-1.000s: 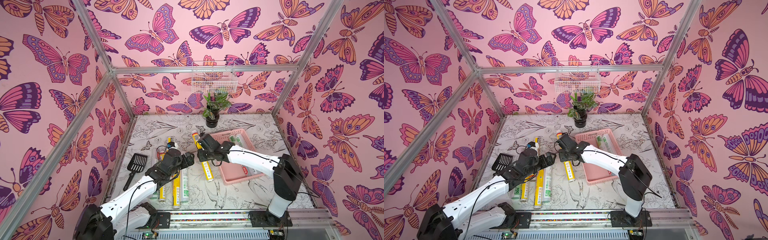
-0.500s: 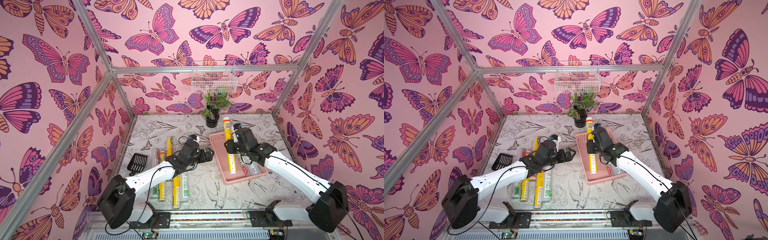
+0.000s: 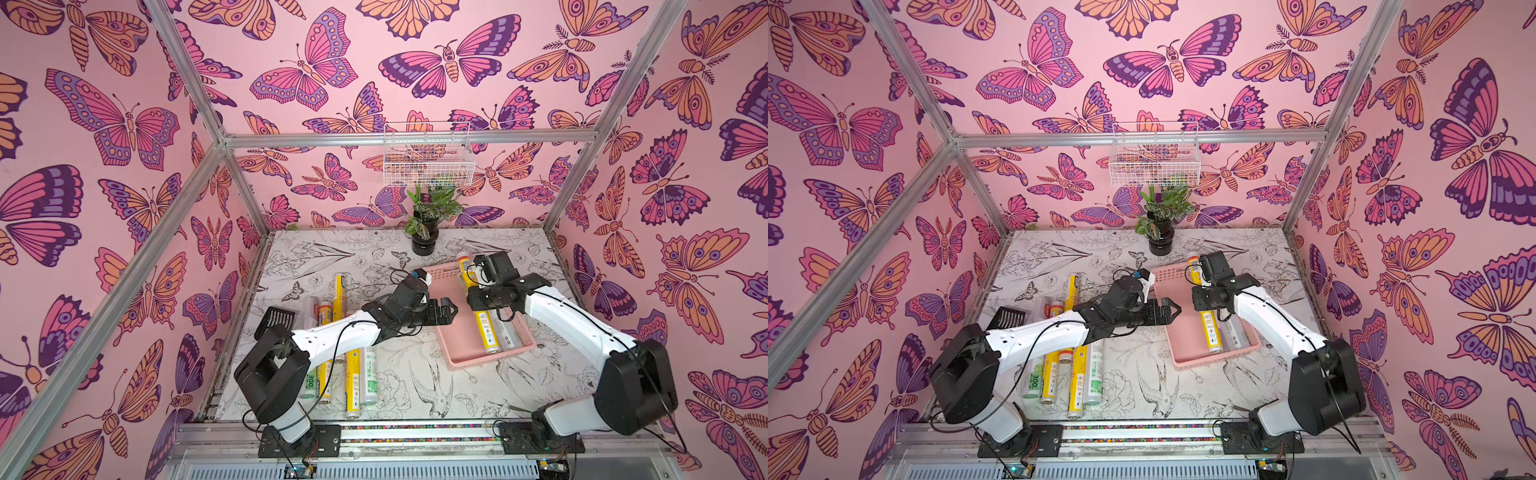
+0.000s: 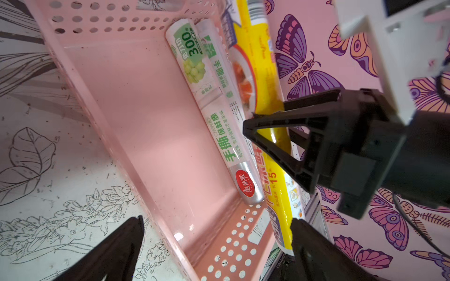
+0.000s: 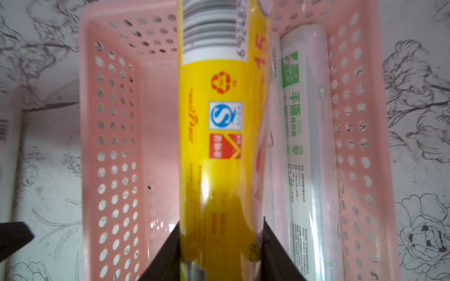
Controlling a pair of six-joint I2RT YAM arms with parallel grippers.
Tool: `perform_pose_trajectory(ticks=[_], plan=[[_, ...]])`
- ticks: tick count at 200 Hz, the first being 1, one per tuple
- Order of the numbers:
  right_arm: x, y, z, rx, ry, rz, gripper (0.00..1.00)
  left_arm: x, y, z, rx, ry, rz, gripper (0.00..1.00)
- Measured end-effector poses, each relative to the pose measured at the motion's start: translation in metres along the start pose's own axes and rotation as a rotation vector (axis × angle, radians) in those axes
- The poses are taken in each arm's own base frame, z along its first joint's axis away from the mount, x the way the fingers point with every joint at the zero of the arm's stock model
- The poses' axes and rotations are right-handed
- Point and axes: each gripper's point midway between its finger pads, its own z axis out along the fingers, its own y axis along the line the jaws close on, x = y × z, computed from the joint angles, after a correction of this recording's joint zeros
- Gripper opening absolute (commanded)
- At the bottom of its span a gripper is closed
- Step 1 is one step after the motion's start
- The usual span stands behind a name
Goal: Put the plastic wrap into the basket
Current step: Place the plastic wrap in the basket.
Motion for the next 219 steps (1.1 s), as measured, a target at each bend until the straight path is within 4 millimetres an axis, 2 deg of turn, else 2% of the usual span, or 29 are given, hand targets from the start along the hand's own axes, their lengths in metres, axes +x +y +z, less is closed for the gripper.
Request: perform_pose_trajectory(ticks=[50,89,153,219], plan=[[0.006,0.009,0.021,-0.045,0.088,-0.031,0.27,-0.001,0.000,0.000,-0.002,-0.005,0.003,1.00],[0.016,0.009,0.039,-0.044,0.156,-0.039,0.27,0.000,0.003,0.000,-0.009,-0.006,0.002,1.00],[0.020,0.005,0.049,-0.020,0.180,-0.044,0.31,-0.003,0.005,-0.004,-0.013,-0.018,-0.001,1.00],[0.030,-0.005,0.066,0.092,0.218,-0.107,0.45,-0.004,0.006,-0.005,-0.015,-0.020,-0.001,1.00]])
